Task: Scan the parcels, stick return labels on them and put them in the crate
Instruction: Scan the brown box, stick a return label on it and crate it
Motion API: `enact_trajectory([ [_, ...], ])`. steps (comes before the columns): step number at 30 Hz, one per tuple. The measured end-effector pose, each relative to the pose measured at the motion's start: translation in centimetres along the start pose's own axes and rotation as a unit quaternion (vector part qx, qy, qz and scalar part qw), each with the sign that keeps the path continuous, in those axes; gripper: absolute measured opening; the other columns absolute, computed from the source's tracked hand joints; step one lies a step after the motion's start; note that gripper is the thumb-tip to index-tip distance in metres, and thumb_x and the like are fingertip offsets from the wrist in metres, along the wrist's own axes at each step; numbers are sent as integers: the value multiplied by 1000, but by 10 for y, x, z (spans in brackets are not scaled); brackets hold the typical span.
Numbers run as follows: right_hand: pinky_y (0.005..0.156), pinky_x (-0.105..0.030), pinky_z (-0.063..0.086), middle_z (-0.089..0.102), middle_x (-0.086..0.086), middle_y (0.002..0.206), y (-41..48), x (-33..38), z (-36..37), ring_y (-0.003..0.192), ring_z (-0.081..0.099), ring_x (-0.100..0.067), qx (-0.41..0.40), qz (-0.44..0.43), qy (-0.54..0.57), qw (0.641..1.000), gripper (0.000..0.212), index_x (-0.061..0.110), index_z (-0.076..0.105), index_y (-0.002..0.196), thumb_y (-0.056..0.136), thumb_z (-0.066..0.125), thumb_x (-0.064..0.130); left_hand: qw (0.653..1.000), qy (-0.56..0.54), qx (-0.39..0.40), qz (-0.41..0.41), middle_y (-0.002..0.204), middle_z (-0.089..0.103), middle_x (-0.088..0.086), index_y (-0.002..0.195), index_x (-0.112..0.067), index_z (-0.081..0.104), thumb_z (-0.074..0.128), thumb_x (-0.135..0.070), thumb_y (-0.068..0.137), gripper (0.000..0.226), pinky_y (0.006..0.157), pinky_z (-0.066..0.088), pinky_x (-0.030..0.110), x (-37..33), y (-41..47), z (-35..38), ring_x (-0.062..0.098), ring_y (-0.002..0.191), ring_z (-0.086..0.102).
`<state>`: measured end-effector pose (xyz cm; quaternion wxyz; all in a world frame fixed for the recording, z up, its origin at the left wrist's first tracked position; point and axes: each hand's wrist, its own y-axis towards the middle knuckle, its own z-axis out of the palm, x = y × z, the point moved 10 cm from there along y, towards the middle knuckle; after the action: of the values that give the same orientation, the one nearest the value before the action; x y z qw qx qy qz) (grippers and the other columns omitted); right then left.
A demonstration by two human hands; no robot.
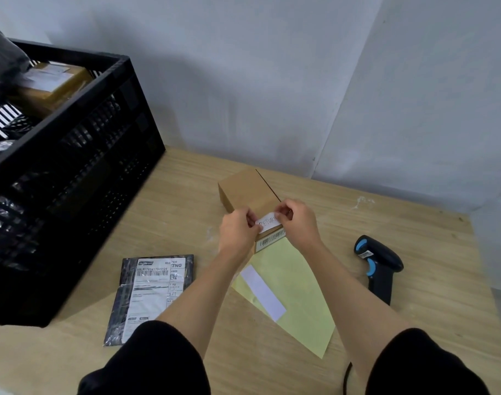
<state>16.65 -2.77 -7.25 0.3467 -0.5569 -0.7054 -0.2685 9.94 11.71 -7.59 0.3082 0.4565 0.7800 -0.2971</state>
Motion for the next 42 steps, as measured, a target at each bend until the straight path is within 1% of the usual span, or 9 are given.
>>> enact_trajectory([
  [7,82,-33,46,54,-5,90,0,3,4,92,54,-25,-3,-22,-32,999,8,4,67,89,84,62,0,999,51,18,8,90,66,7,85,-13,59,71,-9,77,15,69,46,31,-7,4,3,24,90,61],
  [10,92,-29,41,55,-6,102,-2,-3,3,106,49,-26,-19,-18,-41,999,15,5,67,99,84,65,6,997,65,18,-38,110,57,8,103,-13,51,80,-16,70,45,78,44,32,1,11,-1,27,102,56],
  [13,96,-25,35,51,-8,115,-3,-11,0,115,42,-25,-32,5,-42,999,41,7,60,121,82,70,13,992,-41,26,-120,123,44,10,122,-15,37,88,-17,61,80,94,46,42,26,12,-4,29,108,52],
  [19,100,-26,28,41,-6,128,-12,-28,16,122,31,-22,-1,61,25,998,75,11,45,137,72,80,28,945,-272,53,-175,106,61,14,125,-12,37,78,-3,74,66,55,57,27,44,0,11,27,93,66],
  [24,107,-32,24,37,-8,133,-6,-30,20,126,28,-26,-21,96,-10,995,97,7,39,138,62,85,46,929,-309,84,-183,116,57,21,133,-8,39,71,-2,81,62,67,59,35,48,-4,17,32,101,64],
  [28,102,-29,24,42,-7,131,-1,-31,22,125,31,-27,-46,116,-24,992,92,7,42,132,63,82,51,926,-314,93,-187,113,56,18,134,-9,39,70,0,82,61,64,58,32,49,-3,18,25,91,62],
  [36,96,-37,44,56,-8,115,-4,-44,9,101,52,-21,-65,104,146,982,29,7,61,117,90,63,17,926,-318,115,-169,90,58,4,138,-12,38,63,2,86,59,54,58,24,44,-1,24,13,73,60],
  [39,102,-31,38,52,-11,123,-8,-43,14,113,48,-21,-38,92,137,986,38,9,56,128,92,60,17,928,-313,110,-168,91,62,5,138,-14,40,61,2,88,57,54,58,24,44,-2,25,12,72,61],
  [42,105,-27,26,42,0,127,-15,-45,25,123,29,-13,5,101,103,990,74,18,43,140,76,77,33,929,-308,110,-174,102,62,9,141,-14,39,63,0,87,60,59,59,26,46,-1,25,14,74,61],
])
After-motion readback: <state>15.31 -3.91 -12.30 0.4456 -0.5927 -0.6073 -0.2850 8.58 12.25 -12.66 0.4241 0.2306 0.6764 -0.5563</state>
